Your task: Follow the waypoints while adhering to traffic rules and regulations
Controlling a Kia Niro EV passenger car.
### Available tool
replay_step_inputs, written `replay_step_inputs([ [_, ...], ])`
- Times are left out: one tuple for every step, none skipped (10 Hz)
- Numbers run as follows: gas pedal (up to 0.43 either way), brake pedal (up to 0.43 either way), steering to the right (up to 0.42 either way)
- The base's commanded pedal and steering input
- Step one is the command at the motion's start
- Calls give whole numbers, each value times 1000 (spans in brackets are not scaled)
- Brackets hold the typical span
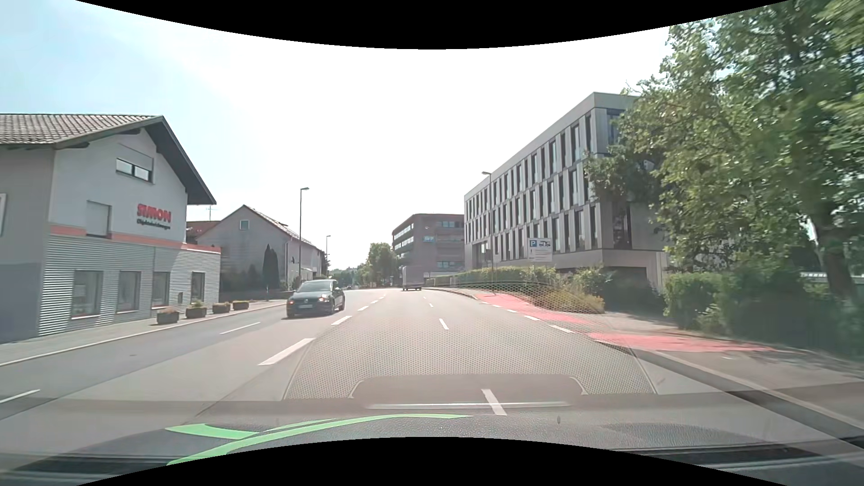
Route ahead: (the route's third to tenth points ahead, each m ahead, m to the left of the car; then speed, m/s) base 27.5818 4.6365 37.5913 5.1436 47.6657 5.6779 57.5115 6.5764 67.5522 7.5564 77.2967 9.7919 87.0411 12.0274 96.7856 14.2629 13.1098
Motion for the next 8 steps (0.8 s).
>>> replay_step_inputs([
  [110,0,3],
  [110,0,3],
  [110,0,3],
  [110,0,3],
  [110,0,3],
  [110,0,3],
  [110,0,2],
  [110,0,2],
])
